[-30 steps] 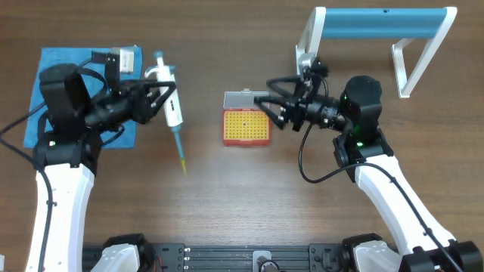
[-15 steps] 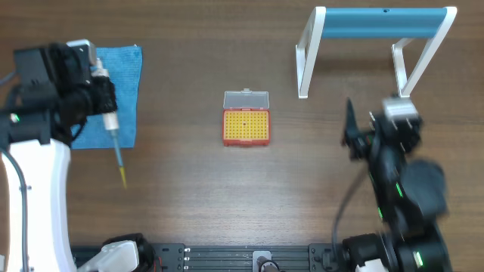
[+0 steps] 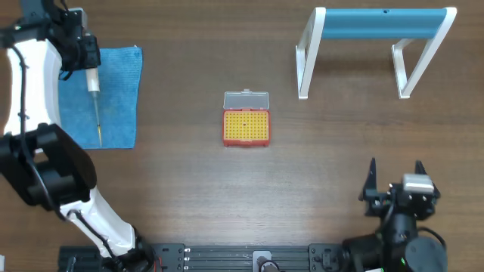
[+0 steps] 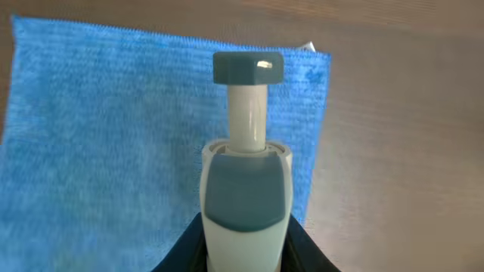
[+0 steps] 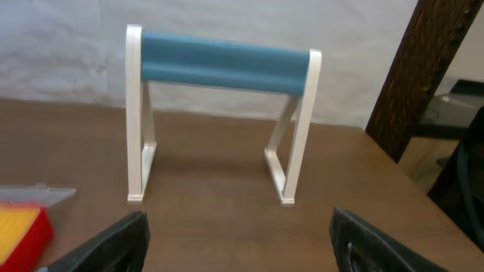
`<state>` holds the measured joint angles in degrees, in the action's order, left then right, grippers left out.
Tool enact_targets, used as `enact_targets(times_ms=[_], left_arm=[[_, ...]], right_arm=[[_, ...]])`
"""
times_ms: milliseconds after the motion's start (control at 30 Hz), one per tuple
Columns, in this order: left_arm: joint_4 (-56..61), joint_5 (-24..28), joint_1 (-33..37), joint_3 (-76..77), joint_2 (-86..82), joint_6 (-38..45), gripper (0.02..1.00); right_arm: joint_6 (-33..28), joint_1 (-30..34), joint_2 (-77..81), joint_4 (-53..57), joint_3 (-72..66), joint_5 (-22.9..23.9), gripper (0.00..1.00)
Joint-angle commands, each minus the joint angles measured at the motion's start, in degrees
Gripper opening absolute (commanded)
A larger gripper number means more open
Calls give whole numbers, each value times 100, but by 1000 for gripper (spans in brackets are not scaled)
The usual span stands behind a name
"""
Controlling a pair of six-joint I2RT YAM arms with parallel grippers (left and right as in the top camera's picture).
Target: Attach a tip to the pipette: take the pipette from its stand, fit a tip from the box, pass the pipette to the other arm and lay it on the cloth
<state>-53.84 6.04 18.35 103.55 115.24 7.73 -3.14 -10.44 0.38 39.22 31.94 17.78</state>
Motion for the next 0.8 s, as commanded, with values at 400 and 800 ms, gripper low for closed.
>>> enact_targets(times_ms=[400, 800], left_arm=[[503, 105, -122, 168, 1165, 111, 25], [245, 74, -105, 654, 1554, -321, 75]], right_arm=[[350, 13, -20, -3928, -3171, -501, 787], [350, 13, -20, -3976, -3171, -542, 787]])
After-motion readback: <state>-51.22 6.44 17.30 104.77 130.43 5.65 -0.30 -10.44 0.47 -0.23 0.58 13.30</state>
